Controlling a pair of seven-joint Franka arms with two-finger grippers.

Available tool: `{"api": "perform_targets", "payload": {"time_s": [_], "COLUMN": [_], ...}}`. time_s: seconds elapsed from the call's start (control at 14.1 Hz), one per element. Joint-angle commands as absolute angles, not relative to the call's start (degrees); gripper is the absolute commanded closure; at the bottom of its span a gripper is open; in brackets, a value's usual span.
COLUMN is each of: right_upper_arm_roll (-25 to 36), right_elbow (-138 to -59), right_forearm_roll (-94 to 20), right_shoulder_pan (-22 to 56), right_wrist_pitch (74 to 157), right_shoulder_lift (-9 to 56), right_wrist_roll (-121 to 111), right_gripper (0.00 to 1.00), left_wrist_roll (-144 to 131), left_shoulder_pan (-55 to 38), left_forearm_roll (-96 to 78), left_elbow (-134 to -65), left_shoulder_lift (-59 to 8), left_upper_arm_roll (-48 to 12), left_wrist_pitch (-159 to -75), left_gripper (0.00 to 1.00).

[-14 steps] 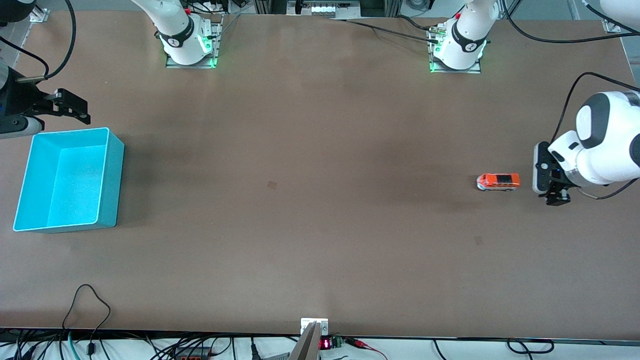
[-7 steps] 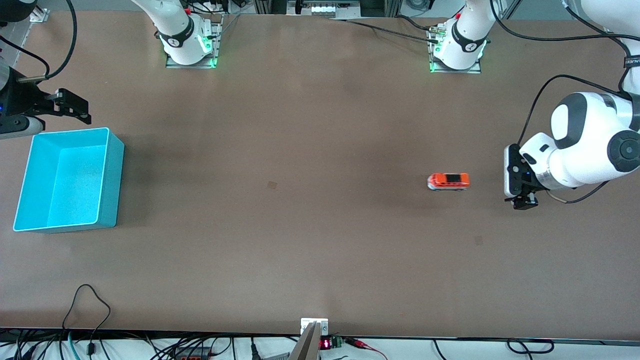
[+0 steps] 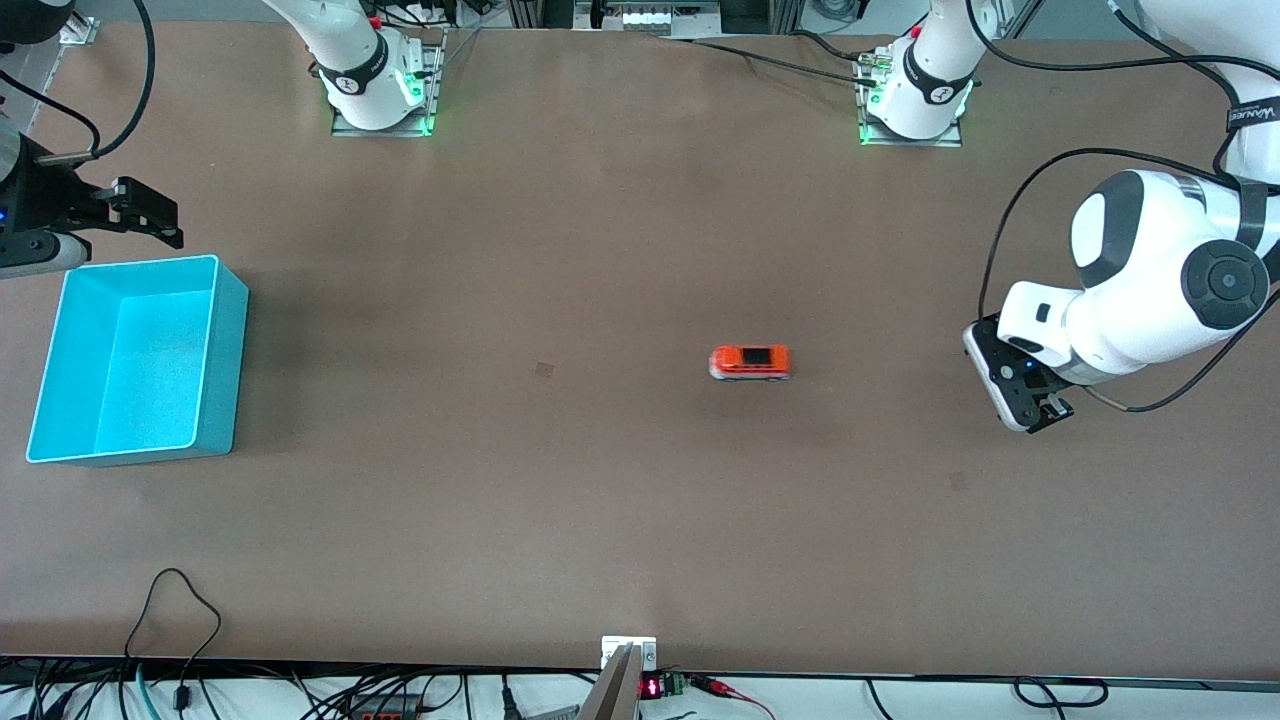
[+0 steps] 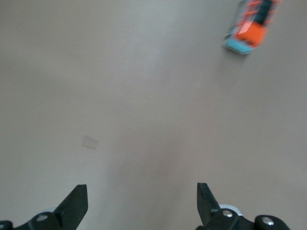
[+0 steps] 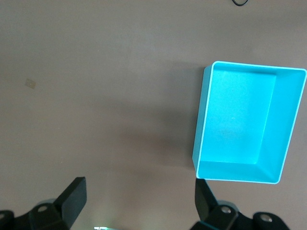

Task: Wind up bus and store in blue box
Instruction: 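Open the left gripper and lift it off the bus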

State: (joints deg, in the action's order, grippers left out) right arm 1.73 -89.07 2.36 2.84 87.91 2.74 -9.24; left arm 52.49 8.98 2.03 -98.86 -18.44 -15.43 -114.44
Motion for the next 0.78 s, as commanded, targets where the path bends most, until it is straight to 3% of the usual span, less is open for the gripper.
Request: {"api": "perform_targets", "payload": {"time_s": [0.0, 0.21, 0.71], "right_upper_arm_roll": [1.85, 1.85, 1.85], "right_elbow": [-88.07, -88.07, -88.24], "right_forearm_roll": [1.49, 1.41, 1.67], "right_shoulder_pan": [3.16, 3.16, 5.18], "right_wrist_pitch": [87.63, 87.63, 86.84], "right_shoulder_lift": [3.16, 3.16, 4.13], "right_wrist_roll": [-9.23, -9.23, -9.67], "right_gripper": [0.0, 0.0, 0.0], "left_wrist_roll": [38.28, 26.48, 17.67], "left_shoulder_pan": [8.44, 7.83, 0.37], "left_forearm_roll": [1.05, 1.23, -2.11], "left_elbow": [-97.3, -94.4, -88.7], "left_shoulder_lift": [-17.32, -17.4, -15.82], "left_upper_arm_roll": [-13.72, -11.18, 2.44], "left_wrist_pitch": [-113.73, -113.38, -108.82], "left_gripper": [0.0, 0.0, 0.0]}}
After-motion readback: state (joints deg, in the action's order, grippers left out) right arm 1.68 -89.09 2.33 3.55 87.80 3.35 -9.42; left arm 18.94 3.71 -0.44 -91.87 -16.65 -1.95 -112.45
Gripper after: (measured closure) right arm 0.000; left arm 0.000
